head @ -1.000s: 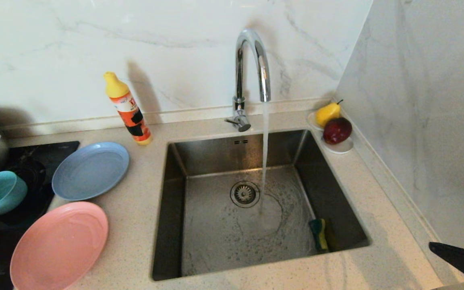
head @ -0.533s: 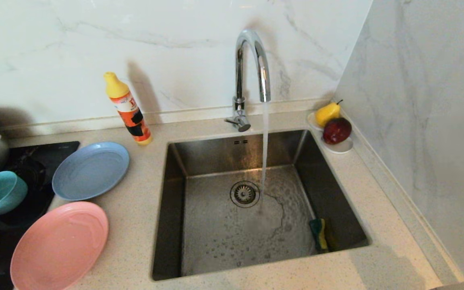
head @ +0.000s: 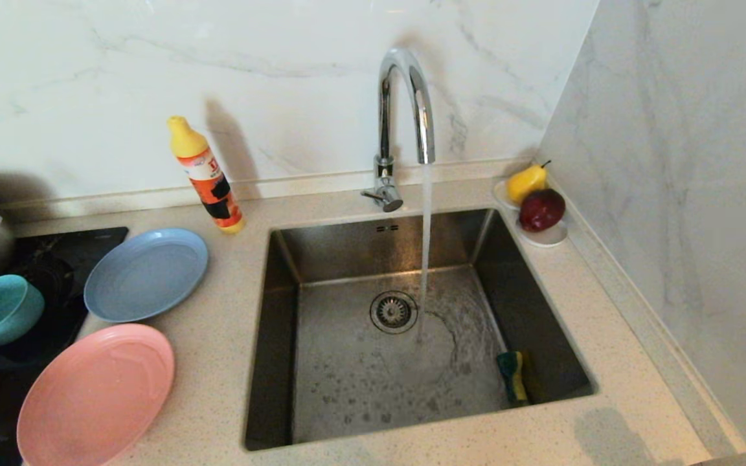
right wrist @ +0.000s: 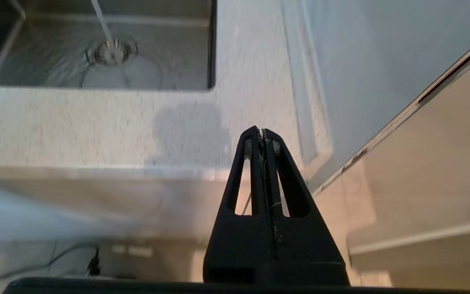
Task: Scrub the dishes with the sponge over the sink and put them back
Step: Turn off the faucet
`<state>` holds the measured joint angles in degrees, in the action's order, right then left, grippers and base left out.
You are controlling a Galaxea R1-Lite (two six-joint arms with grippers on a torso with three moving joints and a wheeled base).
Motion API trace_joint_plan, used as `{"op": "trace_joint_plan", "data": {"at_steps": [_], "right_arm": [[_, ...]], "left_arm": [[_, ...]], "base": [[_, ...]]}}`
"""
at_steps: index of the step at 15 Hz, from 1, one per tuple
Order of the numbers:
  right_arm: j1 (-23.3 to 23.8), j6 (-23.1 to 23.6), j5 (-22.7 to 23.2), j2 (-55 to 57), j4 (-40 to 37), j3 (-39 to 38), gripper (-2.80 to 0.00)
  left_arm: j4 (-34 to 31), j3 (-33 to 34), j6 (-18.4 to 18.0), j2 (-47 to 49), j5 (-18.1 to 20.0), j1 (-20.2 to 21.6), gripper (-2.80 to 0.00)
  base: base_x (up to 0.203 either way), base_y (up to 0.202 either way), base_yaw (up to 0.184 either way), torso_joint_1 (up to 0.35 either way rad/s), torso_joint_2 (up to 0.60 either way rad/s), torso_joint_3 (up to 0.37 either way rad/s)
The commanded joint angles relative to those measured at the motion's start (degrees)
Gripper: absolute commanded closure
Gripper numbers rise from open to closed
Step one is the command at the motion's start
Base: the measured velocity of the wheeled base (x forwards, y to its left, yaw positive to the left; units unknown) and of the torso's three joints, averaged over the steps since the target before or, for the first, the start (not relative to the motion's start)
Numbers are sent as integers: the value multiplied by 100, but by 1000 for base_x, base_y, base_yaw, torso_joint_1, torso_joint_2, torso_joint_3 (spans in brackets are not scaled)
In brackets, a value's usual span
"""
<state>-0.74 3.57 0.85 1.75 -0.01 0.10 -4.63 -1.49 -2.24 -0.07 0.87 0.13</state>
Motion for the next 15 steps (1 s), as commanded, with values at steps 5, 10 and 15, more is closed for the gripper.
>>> {"op": "trace_joint_plan", "data": {"at_steps": [5, 10, 15], "right_arm": [[4, -243, -33, -192, -8, -10, 0], [4, -243, -33, -192, -8, -10, 0], [4, -243, -41, -192, -16, -10, 0]], "left_arm": [[-3, -1, 4, 6, 1, 4, 0], [-3, -1, -4, -1, 1, 4, 0], [-38, -9, -110, 1, 28, 4, 0]], "base": [[0, 0, 0, 0, 0, 0], [0, 0, 0, 0, 0, 0], [0, 0, 0, 0, 0, 0]]}}
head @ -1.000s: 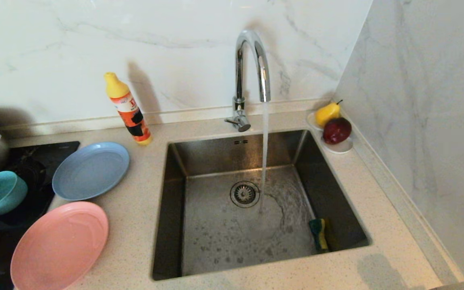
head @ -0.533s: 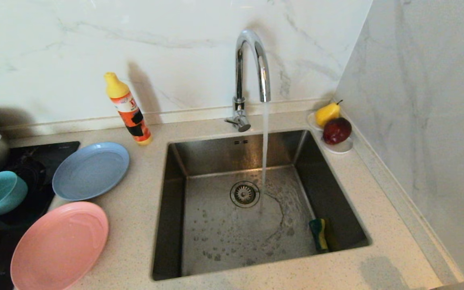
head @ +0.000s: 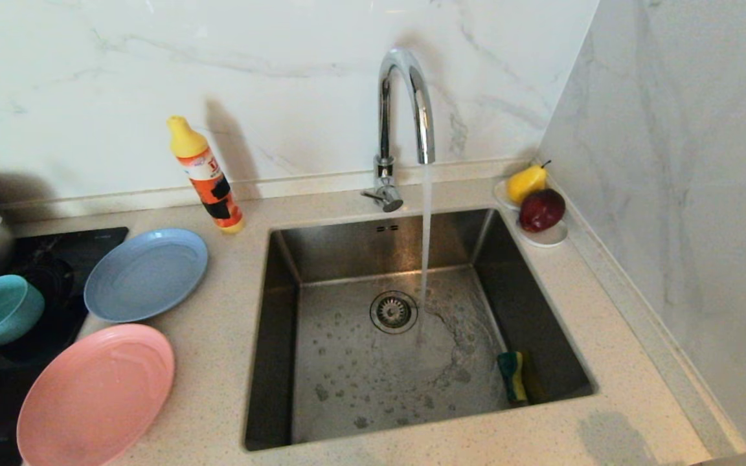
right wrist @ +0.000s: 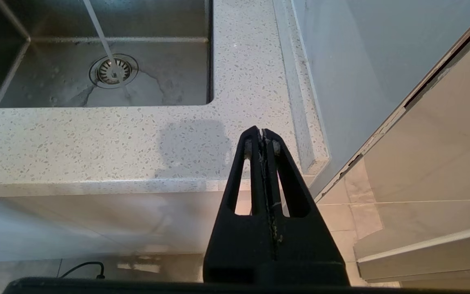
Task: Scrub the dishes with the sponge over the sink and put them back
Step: Turn off the faucet
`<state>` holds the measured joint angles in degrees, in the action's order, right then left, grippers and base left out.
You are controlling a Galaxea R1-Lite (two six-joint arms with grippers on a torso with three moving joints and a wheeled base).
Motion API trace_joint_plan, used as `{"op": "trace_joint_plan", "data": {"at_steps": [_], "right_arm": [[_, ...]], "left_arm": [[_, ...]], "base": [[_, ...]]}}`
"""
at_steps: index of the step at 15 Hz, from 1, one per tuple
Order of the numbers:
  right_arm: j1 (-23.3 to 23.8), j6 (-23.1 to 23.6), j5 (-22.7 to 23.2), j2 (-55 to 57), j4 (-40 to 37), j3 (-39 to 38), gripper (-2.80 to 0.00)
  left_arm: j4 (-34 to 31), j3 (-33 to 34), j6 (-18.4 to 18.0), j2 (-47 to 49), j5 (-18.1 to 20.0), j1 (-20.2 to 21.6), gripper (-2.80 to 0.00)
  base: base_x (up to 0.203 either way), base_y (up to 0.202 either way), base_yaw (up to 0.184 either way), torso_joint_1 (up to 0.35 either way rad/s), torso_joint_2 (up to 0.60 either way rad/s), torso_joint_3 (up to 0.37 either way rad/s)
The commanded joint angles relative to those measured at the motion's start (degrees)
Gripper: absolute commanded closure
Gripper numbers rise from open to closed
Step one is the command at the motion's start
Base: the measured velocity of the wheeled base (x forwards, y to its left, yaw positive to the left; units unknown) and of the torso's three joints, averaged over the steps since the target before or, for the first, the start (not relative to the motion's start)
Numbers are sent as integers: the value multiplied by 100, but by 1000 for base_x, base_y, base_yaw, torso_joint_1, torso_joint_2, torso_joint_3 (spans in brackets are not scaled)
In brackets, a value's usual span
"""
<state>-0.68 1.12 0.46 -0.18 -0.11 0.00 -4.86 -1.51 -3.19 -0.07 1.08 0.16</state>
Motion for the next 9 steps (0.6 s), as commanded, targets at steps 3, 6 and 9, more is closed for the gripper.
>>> {"op": "trace_joint_plan", "data": {"at_steps": [3, 6, 9], "right_arm": [[-2, 2, 4, 1, 2, 0, 0], [-2, 2, 6, 1, 2, 0, 0], [-2, 2, -2, 1, -6, 0, 0]], "left_arm": [[66, -187, -193, -1, 94, 2, 0], [-170, -1652, -114, 504, 735, 1, 0], [-302, -3263, 430, 2477, 1624, -10, 0]], "base": [[0, 0, 0, 0, 0, 0], [0, 0, 0, 0, 0, 0], [0, 0, 0, 0, 0, 0]]}}
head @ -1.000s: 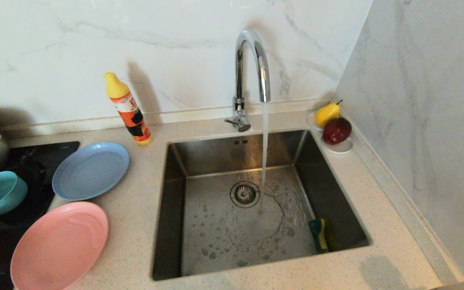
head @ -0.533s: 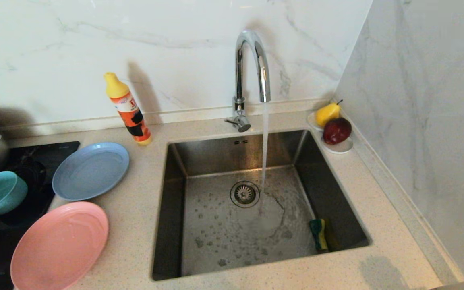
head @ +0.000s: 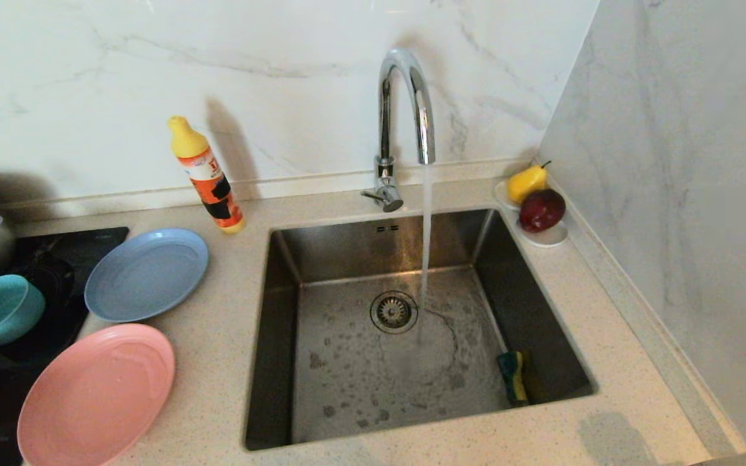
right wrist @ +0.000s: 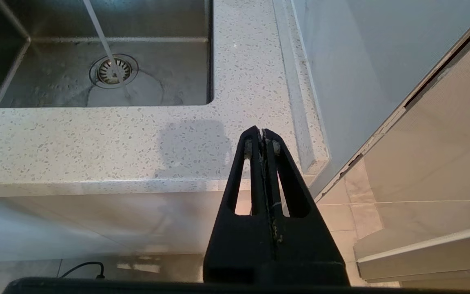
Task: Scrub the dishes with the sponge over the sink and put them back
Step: Turn off the faucet
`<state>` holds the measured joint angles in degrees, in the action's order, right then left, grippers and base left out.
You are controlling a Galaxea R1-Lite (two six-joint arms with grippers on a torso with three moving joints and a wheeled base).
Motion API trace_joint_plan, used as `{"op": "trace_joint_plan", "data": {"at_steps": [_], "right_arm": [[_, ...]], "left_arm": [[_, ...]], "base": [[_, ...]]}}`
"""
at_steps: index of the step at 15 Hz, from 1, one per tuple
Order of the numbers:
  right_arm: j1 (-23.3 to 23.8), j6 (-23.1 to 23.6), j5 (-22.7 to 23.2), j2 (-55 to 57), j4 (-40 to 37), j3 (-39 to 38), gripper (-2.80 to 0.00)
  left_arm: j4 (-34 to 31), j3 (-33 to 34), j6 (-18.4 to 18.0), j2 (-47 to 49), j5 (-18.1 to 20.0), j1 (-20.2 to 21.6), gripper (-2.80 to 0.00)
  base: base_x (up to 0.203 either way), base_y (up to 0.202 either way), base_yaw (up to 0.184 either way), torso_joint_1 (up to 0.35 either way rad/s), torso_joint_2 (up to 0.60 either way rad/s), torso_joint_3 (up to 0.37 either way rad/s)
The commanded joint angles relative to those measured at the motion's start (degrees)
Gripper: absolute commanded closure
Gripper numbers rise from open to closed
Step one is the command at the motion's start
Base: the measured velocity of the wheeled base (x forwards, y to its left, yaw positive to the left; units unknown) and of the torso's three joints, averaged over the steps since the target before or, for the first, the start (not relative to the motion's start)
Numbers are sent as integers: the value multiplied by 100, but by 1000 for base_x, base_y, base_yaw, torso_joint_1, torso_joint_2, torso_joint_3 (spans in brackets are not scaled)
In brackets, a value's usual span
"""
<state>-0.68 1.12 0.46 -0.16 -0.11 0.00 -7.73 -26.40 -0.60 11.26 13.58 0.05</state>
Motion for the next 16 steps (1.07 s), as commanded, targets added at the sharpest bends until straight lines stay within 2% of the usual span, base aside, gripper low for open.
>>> {"op": "trace_joint_plan", "data": {"at_steps": [1, 4, 7, 10, 14, 16], "right_arm": [[-2, 2, -2, -2, 2, 0, 0], [-2, 11, 6, -2, 2, 0, 0], [-2, 2, 4, -2, 2, 0, 0], [-2, 2, -2, -2, 2, 0, 0], [-2, 2, -2, -2, 2, 0, 0], [-2, 2, -2, -2, 2, 0, 0]], "left_arm": [[-34, -1268, 337, 2117, 811, -2, 0], [156, -2305, 640, 4380, 1897, -68, 0], [944, -2943, 820, 6391, 2478, -337, 0], [1965, -3401, 1037, 7945, 2762, -735, 0], [3550, -3896, 1939, 9317, 2875, -1313, 0], [3889, -4110, 2071, 9789, 2878, -1515, 0]], "base": [[0, 0, 0, 0, 0, 0], [0, 0, 0, 0, 0, 0], [0, 0, 0, 0, 0, 0], [0, 0, 0, 0, 0, 0], [0, 0, 0, 0, 0, 0], [0, 0, 0, 0, 0, 0]]}}
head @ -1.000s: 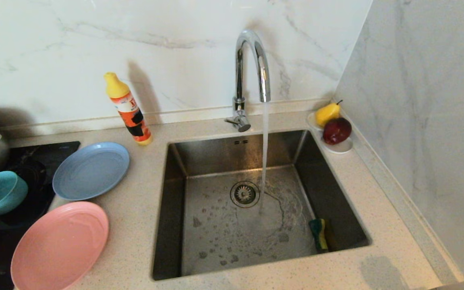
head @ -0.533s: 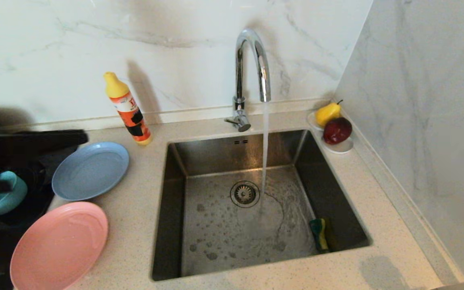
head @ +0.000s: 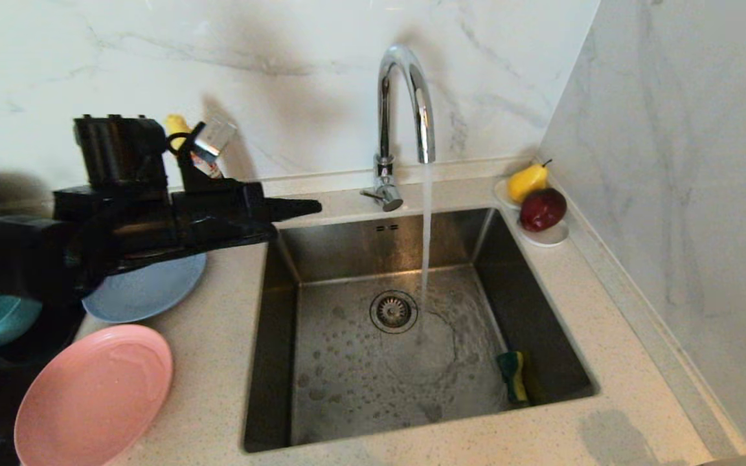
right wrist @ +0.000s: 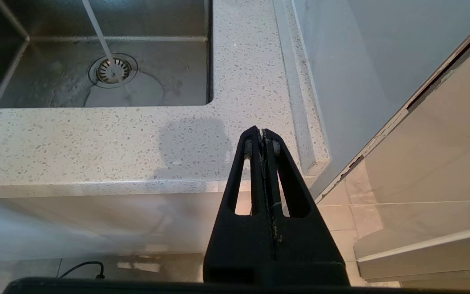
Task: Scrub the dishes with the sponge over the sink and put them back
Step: Turn off the faucet
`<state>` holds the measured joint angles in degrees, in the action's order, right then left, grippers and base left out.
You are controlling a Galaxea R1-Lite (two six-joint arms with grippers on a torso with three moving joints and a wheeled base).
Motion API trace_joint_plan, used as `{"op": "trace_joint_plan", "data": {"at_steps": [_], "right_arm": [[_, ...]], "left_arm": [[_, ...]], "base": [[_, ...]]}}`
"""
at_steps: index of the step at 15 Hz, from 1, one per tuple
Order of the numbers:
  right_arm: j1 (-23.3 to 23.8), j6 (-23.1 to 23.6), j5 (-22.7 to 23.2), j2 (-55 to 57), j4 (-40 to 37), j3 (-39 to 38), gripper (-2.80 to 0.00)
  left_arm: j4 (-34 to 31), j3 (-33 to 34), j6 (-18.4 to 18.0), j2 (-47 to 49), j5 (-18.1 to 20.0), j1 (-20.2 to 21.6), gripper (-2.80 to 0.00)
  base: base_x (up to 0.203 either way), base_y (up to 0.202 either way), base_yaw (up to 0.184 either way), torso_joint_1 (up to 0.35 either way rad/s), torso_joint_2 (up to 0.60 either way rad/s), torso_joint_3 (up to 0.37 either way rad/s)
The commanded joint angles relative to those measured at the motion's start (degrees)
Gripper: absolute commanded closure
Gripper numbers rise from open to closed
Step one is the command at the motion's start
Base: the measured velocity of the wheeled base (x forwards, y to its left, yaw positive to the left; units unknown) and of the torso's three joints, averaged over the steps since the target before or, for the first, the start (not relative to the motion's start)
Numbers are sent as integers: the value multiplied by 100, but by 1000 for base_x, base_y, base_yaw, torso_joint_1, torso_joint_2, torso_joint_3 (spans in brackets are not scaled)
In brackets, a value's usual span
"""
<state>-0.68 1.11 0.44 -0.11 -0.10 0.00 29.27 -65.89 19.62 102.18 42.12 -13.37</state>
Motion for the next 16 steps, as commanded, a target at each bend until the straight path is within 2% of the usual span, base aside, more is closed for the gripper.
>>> {"op": "trace_joint_plan", "data": {"at_steps": [1, 4, 8, 10, 12, 14, 16], "right_arm": [[-2, 3, 0, -7, -8, 0, 0], [-2, 3, 0, -7, 1, 0, 0], [-2, 3, 0, -7, 1, 0, 0], [-2, 3, 0, -7, 1, 0, 0], [-2, 3, 0, -7, 1, 0, 0], [-2, 3, 9, -7, 1, 0, 0], [-2, 3, 0, -7, 1, 0, 0]], "left_arm": [[241, -249, 74, 861, 24, -259, 0], [270, -465, 86, 1241, -26, -467, 0], [359, -1013, 109, 1801, -312, -569, 0], [835, -1257, 438, 2089, -441, -577, 0], [1255, -1500, 640, 2395, -754, -606, 0], [1351, -1944, 679, 2695, -1089, -613, 0], [1348, -2337, 730, 2942, -1617, -642, 0]], "base": [[0, 0, 0, 0, 0, 0], [0, 0, 0, 0, 0, 0], [0, 0, 0, 0, 0, 0], [0, 0, 0, 0, 0, 0], [0, 0, 0, 0, 0, 0], [0, 0, 0, 0, 0, 0], [0, 0, 0, 0, 0, 0]]}}
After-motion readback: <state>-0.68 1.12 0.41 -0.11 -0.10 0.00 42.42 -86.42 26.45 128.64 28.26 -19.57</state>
